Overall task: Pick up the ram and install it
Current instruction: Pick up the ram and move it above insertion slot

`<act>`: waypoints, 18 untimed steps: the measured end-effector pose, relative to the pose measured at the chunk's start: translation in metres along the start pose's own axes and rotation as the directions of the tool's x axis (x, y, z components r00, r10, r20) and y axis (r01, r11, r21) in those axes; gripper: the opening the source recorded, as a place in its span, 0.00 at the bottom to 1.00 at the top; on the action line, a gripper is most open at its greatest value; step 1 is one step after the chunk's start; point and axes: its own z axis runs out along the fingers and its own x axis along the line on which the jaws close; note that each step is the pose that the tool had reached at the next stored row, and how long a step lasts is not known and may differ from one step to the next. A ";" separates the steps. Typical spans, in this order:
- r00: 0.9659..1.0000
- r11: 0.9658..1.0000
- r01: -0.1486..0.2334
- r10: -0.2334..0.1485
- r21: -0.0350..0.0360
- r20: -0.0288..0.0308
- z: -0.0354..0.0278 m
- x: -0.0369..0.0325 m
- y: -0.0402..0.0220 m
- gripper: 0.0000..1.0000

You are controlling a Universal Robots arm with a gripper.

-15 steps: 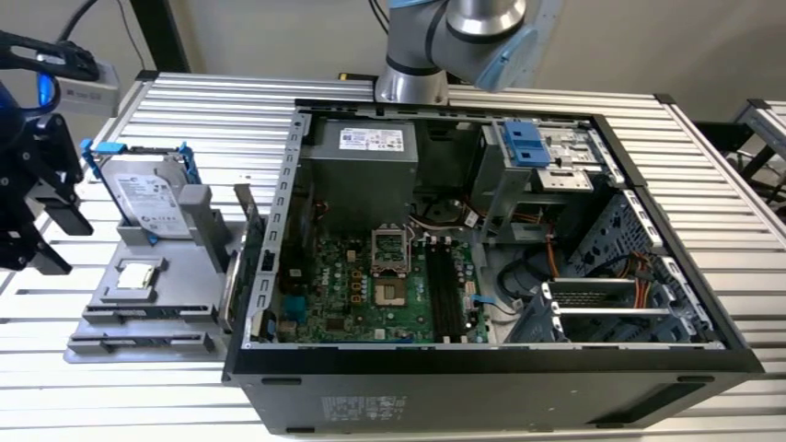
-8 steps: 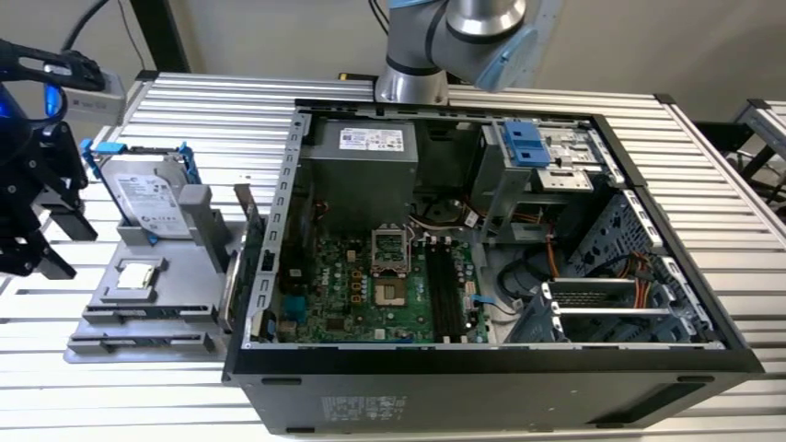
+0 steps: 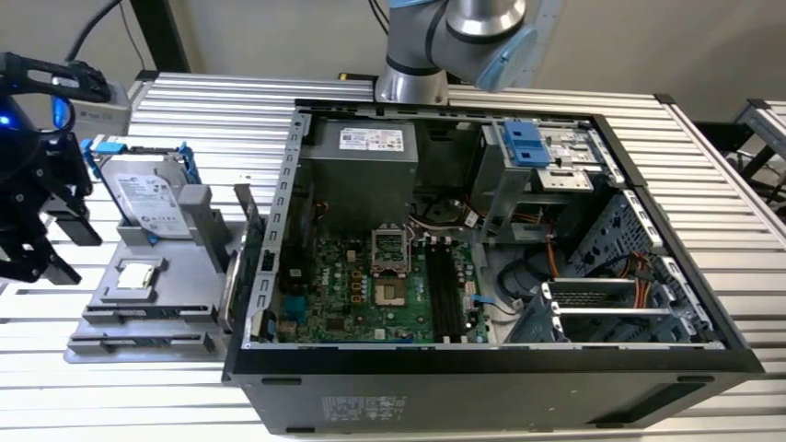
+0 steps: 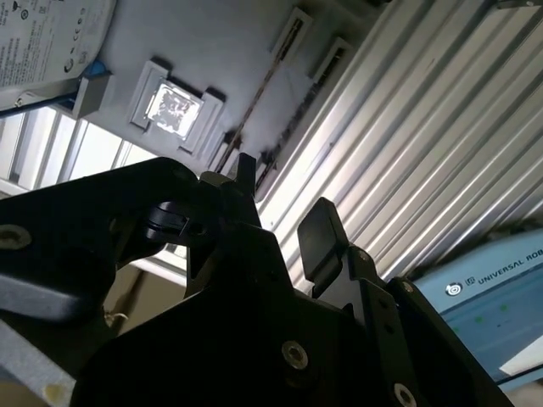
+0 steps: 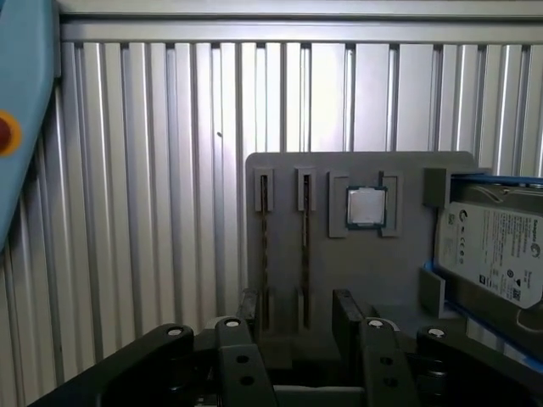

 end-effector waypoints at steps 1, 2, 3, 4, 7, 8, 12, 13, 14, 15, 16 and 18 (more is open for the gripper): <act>1.000 1.000 0.000 0.000 0.000 0.000 0.0012 0.0000 0.0000 1.00; 1.000 1.000 0.000 0.000 0.000 0.000 0.0023 0.0001 0.0000 1.00; 1.000 1.000 0.000 0.000 0.000 0.000 0.0035 0.0001 0.0000 1.00; 1.000 1.000 0.000 0.000 0.000 0.000 0.0046 0.0001 0.0000 1.00; 1.000 1.000 0.000 0.000 0.000 0.000 0.0082 0.0002 0.0001 1.00; 1.000 1.000 0.000 0.000 0.000 0.000 0.0092 0.0002 0.0001 1.00; 1.000 1.000 0.000 0.000 0.000 0.000 0.0131 0.0002 0.0002 1.00; 1.000 1.000 0.000 0.000 0.000 0.000 0.0138 0.0003 0.0002 1.00; 1.000 1.000 0.000 0.000 0.000 0.000 0.0146 0.0003 0.0002 1.00; 1.000 1.000 0.000 0.000 0.000 0.000 0.0153 0.0003 0.0002 1.00; 1.000 1.000 0.000 0.000 0.000 0.000 0.0159 0.0003 0.0002 1.00; 1.000 1.000 0.000 0.000 0.000 0.000 0.0163 0.0003 0.0003 1.00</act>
